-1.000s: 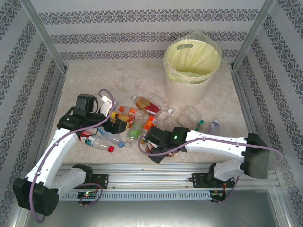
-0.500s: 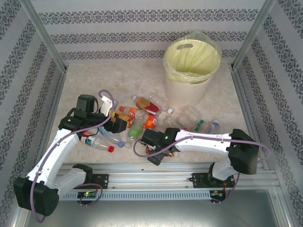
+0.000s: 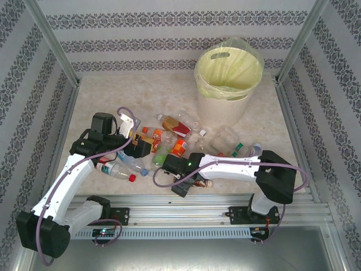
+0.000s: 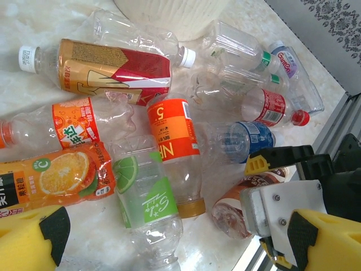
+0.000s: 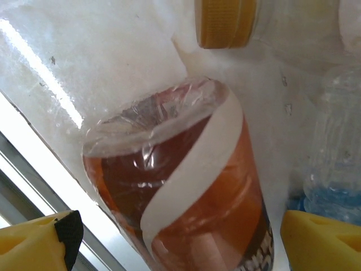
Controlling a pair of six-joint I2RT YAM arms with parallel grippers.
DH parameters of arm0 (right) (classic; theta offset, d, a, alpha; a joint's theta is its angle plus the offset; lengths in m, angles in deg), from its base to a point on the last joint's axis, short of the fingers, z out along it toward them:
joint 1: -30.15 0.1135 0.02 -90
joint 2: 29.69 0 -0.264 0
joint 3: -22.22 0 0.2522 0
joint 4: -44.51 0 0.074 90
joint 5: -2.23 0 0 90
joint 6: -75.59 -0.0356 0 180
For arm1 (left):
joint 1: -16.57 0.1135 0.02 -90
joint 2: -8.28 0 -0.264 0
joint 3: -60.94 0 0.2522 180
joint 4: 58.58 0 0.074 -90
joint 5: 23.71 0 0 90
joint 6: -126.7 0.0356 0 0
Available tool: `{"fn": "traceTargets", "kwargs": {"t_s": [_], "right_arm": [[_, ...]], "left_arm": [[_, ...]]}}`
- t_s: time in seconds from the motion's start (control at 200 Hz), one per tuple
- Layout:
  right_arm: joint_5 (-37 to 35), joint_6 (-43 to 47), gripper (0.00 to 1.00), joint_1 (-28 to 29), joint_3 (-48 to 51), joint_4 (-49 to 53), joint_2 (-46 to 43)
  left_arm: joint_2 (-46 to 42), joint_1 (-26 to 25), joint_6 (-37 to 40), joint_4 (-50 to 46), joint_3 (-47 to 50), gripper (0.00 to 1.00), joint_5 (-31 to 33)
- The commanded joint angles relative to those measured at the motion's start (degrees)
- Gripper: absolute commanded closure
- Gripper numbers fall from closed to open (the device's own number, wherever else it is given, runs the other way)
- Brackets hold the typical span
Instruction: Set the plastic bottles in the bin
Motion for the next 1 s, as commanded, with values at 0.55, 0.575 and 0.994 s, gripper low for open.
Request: {"fn": "traceTargets", "kwargs": {"t_s": [0.55, 0.575, 0.994], "right_arm": [[-0.59, -0.59, 0.24, -0.23, 1.86, -3.82, 1.35], [-0.61, -0.67, 0.24, -0.36, 2.02, -3.96, 1.24], [-2.48, -2.41, 0.42, -2.1, 3.65, -4.98, -4.12]], "left_arm": [[-0.2, -0.5, -1.22, 2.13, 0.65, 0.0, 1.08], [-0.18, -0.53, -1.22, 2.15, 0.67, 0.0, 1.06], [0.11, -0.54, -2.66, 3.88, 0.6, 0.0, -0.26]]}}
